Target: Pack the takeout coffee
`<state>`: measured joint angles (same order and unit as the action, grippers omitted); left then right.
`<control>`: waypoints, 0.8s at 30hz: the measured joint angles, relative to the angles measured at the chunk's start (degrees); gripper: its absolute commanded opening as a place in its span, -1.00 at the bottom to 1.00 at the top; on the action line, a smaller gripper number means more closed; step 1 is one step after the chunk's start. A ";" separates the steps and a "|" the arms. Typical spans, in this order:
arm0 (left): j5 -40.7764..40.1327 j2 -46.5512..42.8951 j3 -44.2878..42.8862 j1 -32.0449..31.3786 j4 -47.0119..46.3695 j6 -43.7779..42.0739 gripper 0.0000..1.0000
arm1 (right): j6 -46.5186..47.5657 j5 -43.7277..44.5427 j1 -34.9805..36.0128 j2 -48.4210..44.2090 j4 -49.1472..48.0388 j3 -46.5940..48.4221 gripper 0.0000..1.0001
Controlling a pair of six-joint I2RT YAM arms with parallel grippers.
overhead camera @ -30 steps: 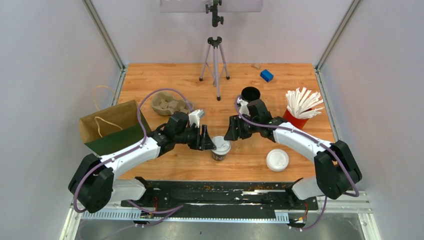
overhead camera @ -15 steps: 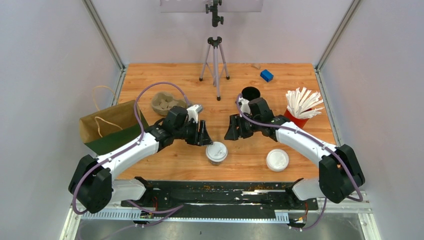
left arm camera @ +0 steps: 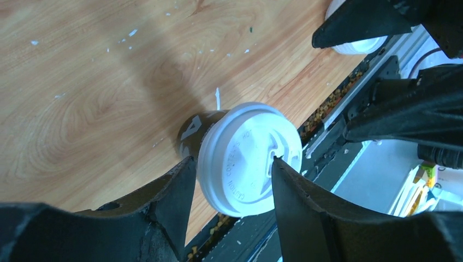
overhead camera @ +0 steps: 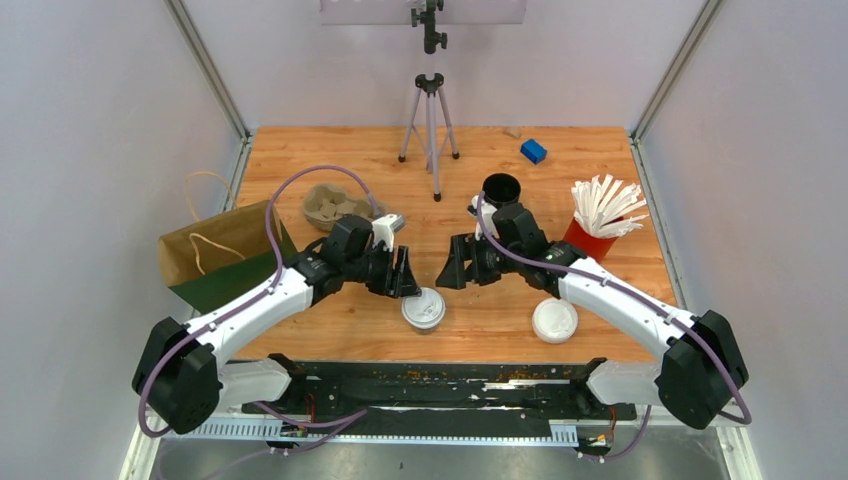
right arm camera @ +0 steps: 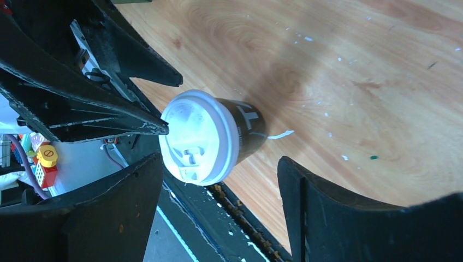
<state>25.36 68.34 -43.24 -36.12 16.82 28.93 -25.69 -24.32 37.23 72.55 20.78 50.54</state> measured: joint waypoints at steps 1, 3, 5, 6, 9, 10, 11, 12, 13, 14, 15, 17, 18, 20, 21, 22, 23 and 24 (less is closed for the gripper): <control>0.00 -0.22 0.00 0.09 0.72 -0.46 0.22 | -1.07 0.63 1.01 -0.09 0.00 0.00 0.56; -0.24 -0.63 0.00 0.22 2.34 -1.40 0.22 | -3.17 2.01 2.80 -0.09 -0.02 -0.17 0.56; -0.46 -1.25 0.00 0.28 3.91 -2.32 0.22 | -5.60 3.63 4.72 -0.09 -0.09 -0.90 0.55; -0.44 -1.70 0.00 0.35 4.66 -2.60 0.21 | -6.75 4.39 5.53 -0.09 -0.09 -1.40 0.54; -0.28 -2.82 0.24 0.61 5.14 -2.93 0.18 | -9.81 6.05 7.54 -0.04 -0.42 -3.32 0.47; -0.17 -3.19 0.48 0.66 5.05 -2.95 0.17 | -10.60 6.43 8.02 0.09 -0.50 -3.85 0.45; 0.02 -3.61 0.98 0.74 4.76 -2.93 0.15 | -11.37 6.80 8.50 0.37 -0.46 -4.22 0.43; 0.15 -3.89 1.49 0.83 4.50 -2.86 0.13 | -11.87 6.97 8.85 0.83 -0.50 -4.31 0.41; 0.28 -4.02 1.92 0.94 4.22 -2.78 0.11 | -12.20 7.10 9.07 1.27 -0.66 -4.31 0.39; 0.44 -4.07 2.38 1.05 3.93 -2.69 0.09 | -12.70 7.32 9.31 2.36 -1.27 -4.31 0.38; 0.50 -4.07 2.75 1.18 3.74 -2.58 0.06 | -12.81 7.34 9.53 2.60 -1.31 -4.31 0.35; 0.66 -4.07 3.26 1.44 3.52 -2.43 0.02 | -13.09 7.37 9.64 3.74 -1.46 -4.31 0.33; 0.68 -4.04 3.43 1.55 3.43 -2.45 0.00 | -13.22 7.39 9.64 4.17 -1.62 -4.31 0.31; 0.70 -4.04 3.56 1.79 3.39 -2.43 -0.04 | -13.27 7.41 9.64 4.70 -1.92 -4.31 0.28; 0.68 -4.04 3.56 1.92 3.39 -2.47 -0.07 | -13.29 7.41 9.64 4.96 -2.12 -4.31 0.26; 0.68 -4.04 3.56 2.12 3.37 -2.47 -0.10 | -13.29 7.43 9.64 5.20 -2.38 -4.31 0.24; 0.66 -4.04 3.56 2.25 3.32 -2.49 -0.13 | -13.27 7.48 9.64 5.46 -2.62 -4.31 0.23; 0.68 -4.02 3.63 2.51 3.21 -2.51 -0.16 | -13.29 7.43 9.64 5.70 -2.89 -4.31 0.21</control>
<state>26.04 64.31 -39.62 -33.61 20.03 26.41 -38.98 -16.88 46.87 78.26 17.89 46.24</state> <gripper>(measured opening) 0.458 0.627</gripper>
